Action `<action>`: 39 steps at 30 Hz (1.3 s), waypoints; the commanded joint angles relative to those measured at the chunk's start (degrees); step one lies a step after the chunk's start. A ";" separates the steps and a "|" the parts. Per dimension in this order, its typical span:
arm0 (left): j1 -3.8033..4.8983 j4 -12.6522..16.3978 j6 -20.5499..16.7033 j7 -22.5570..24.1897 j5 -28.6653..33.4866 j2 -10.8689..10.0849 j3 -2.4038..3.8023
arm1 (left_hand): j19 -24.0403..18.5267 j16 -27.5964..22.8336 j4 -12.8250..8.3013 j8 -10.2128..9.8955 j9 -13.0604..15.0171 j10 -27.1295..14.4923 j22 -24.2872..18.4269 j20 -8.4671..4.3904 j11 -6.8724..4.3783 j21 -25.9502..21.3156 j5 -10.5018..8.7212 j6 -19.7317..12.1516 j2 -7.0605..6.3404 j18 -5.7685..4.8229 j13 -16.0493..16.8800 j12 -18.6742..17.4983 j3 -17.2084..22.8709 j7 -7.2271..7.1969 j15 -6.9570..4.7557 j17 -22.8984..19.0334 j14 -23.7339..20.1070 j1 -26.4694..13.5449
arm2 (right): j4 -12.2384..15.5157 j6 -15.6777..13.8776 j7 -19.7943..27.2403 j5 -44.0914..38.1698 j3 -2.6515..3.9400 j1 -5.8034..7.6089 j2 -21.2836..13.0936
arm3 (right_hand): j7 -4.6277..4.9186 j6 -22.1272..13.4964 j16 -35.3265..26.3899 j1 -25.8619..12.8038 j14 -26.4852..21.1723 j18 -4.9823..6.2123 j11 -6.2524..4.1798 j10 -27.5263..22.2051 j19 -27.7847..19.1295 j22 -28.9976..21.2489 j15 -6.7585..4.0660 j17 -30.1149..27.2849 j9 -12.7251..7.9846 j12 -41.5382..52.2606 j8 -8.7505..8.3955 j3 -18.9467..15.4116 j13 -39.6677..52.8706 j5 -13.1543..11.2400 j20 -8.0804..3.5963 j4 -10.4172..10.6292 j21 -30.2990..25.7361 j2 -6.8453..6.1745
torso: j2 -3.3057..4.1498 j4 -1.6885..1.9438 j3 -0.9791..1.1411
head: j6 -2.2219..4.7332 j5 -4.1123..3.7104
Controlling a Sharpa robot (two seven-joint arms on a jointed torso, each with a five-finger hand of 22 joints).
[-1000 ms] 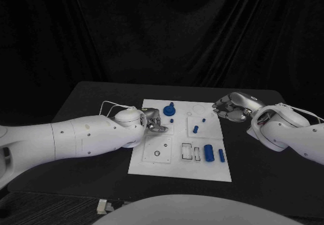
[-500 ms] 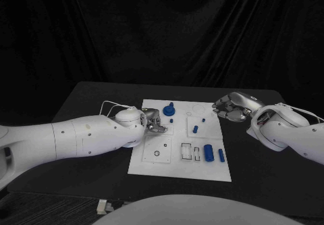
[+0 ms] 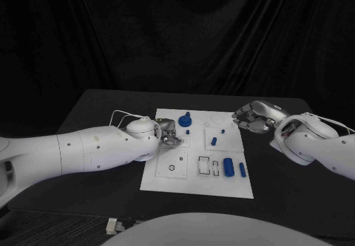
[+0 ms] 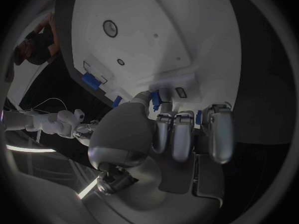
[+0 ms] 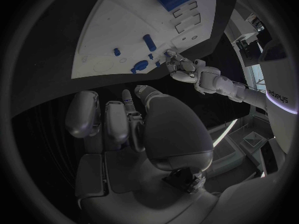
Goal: Assemble the parts on the task board
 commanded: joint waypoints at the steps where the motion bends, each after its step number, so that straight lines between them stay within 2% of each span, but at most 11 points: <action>1: -0.14 0.10 -0.37 1.25 -0.14 0.04 -0.02 | -0.02 0.15 -0.06 -0.10 -0.04 6.07 11.64 -0.36 -0.39 -0.04 0.84 0.21 -0.18 -0.02 15.10 0.16 1.07 -0.36 -0.37 15.10 5.97 0.69 | 0.14 -0.69 -0.14 -0.04 0.03 -0.12 -0.10 | 0.00 0.18 -0.23 0.47 1.48 0.50 0.34 3.57 -0.32 6.92 0.36 -0.05 -0.09 -0.35 0.08 0.40 10.54 0.35 0.14 -0.06 -0.17 -0.22 | 0.01 0.02 -0.01 | 0.01 0.00; 6: -0.14 0.26 -1.39 1.65 -0.14 -0.01 -0.01 | -0.07 0.15 -0.15 -0.34 0.03 6.07 11.62 -0.40 -0.37 -0.12 2.25 -0.06 -0.92 0.00 15.10 0.16 3.78 -0.31 -0.38 15.10 5.97 1.21 | 0.20 -0.75 -0.13 -0.04 0.03 -0.13 -0.13 | 0.00 0.18 -0.23 0.47 1.48 0.50 0.34 3.57 -0.32 6.92 0.36 -0.05 -0.09 -0.35 0.08 0.40 10.54 0.35 0.14 -0.06 -0.17 -0.22 | 0.01 0.01 -0.01 | 0.01 -0.08; 13: -0.14 0.43 -2.09 1.87 -0.14 -0.13 -0.01 | -0.20 0.15 -0.23 -0.56 0.04 6.07 11.57 -0.37 -0.31 -0.30 2.72 -0.33 -1.47 0.03 15.10 0.16 5.53 -0.21 -0.33 15.10 5.97 1.38 | 0.26 -0.74 -0.14 -0.04 0.03 -0.13 -0.17 | 0.00 0.18 -0.23 0.47 1.48 0.50 0.34 3.57 -0.32 6.92 0.36 -0.05 -0.09 -0.35 0.08 0.40 10.54 0.35 0.14 -0.06 -0.17 -0.22 | -0.01 0.00 0.00 | 0.01 -0.15; 16: -0.14 0.56 -2.31 1.86 -0.14 -0.22 -0.01 | -0.21 0.15 -0.17 -0.69 0.05 6.07 11.57 -0.32 -0.24 -0.29 3.58 -0.39 -1.90 0.03 15.10 0.16 7.40 -0.14 -0.26 15.10 5.97 1.31 | 0.26 -0.70 -0.17 -0.04 0.03 -0.13 -0.18 | 0.01 0.26 -0.33 0.44 1.44 0.52 0.38 3.56 -0.36 6.88 0.39 -0.18 -0.10 -0.35 0.11 0.47 10.55 0.34 0.16 -0.10 -0.30 -0.25 | 0.01 0.00 -0.01 | 0.01 -0.13; 20: -0.14 0.72 -2.48 1.77 -0.14 -0.31 -0.01 | -0.24 0.15 -0.16 -0.79 0.09 6.07 11.57 -0.28 -0.19 -0.30 3.64 -0.46 -2.38 0.03 15.10 0.16 9.40 -0.09 -0.23 15.10 5.97 1.21 | 0.25 -0.65 -0.18 -0.04 0.03 -0.13 -0.13 | 0.01 0.26 -0.33 0.44 1.44 0.52 0.38 3.56 -0.36 6.88 0.39 -0.18 -0.10 -0.35 0.11 0.47 10.55 0.34 0.16 -0.10 -0.30 -0.25 | 0.00 0.00 0.00 | 0.01 -0.08; 25: -0.13 1.12 -2.60 1.55 -0.14 -0.57 -0.01 | -0.25 0.15 -0.03 -0.81 0.25 6.07 11.58 -0.22 -0.13 -0.28 4.09 -0.48 -3.33 0.03 15.10 0.16 12.04 0.01 -0.17 15.10 5.97 0.55 | 0.18 -0.50 -0.24 -0.04 0.03 -0.14 -0.01 | 0.01 0.26 -0.33 0.44 1.44 0.52 0.38 3.56 -0.36 6.88 0.39 -0.18 -0.10 -0.35 0.11 0.47 10.55 0.34 0.16 -0.10 -0.30 -0.25 | 0.01 0.00 -0.02 | 0.01 -0.06; 33: -0.13 1.24 -2.33 1.37 -0.14 -0.73 0.00 | -0.31 0.15 0.15 -0.70 0.67 6.07 11.56 -0.14 -0.05 -0.32 6.41 -0.46 -4.38 0.05 15.10 0.16 16.41 0.12 -0.09 15.10 5.97 -1.00 | 0.10 -0.22 -0.40 -0.04 0.03 -0.16 0.06 | 0.00 0.33 -0.37 0.42 1.43 0.53 0.40 3.53 -0.38 6.87 0.41 -0.24 -0.10 -0.38 0.13 0.50 10.50 0.33 0.17 -0.11 -0.37 -0.25 | -0.01 0.02 -0.02 | 0.01 0.03; 39: -0.13 1.32 -2.01 1.15 -0.14 -0.79 0.00 | -0.31 0.15 -0.20 -0.62 0.88 6.07 11.57 -0.14 -0.06 -0.28 6.61 -0.46 -4.89 0.04 15.10 0.16 18.40 0.13 -0.09 15.10 5.97 -1.43 | 0.08 -0.09 -0.46 -0.04 0.03 -0.17 0.06 | 0.00 0.39 -0.39 0.41 1.42 0.54 0.42 3.52 -0.40 6.84 0.42 -0.27 -0.10 -0.39 0.16 0.52 10.47 0.33 0.18 -0.10 -0.47 -0.24 | -0.03 0.01 -0.02 | 0.01 0.03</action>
